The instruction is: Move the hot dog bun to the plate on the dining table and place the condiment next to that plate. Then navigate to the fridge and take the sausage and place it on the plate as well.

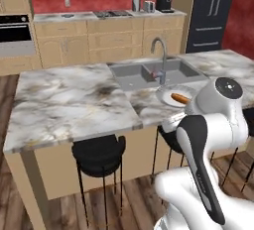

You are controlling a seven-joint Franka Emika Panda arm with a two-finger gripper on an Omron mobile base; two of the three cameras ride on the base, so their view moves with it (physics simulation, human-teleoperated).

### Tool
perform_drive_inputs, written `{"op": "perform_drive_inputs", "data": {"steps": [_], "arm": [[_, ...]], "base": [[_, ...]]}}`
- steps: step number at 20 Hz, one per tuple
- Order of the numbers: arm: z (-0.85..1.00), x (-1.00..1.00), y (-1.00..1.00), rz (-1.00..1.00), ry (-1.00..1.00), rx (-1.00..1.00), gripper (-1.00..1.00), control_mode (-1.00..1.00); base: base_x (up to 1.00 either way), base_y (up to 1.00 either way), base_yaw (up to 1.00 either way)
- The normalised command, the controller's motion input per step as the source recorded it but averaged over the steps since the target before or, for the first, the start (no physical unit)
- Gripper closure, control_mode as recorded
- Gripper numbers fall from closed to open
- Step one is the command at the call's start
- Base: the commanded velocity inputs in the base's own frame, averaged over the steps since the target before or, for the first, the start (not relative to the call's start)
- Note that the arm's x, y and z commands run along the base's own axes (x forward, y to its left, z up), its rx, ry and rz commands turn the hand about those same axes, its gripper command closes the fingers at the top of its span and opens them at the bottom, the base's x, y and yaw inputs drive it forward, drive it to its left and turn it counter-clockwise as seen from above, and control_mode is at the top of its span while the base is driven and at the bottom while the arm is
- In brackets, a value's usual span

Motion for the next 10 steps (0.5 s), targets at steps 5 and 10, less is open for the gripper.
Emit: {"op": "perform_drive_inputs", "data": {"steps": [5, 10], "arm": [[0.00, 0.00, 0.00, 0.00, 0.00, 0.00, -1.00, 1.00], [0.00, 0.00, 0.00, 0.00, 0.00, 0.00, -1.00, 1.00]], "base": [[-0.63, 1.00, -0.01], [-0.06, 1.00, 0.00]]}}
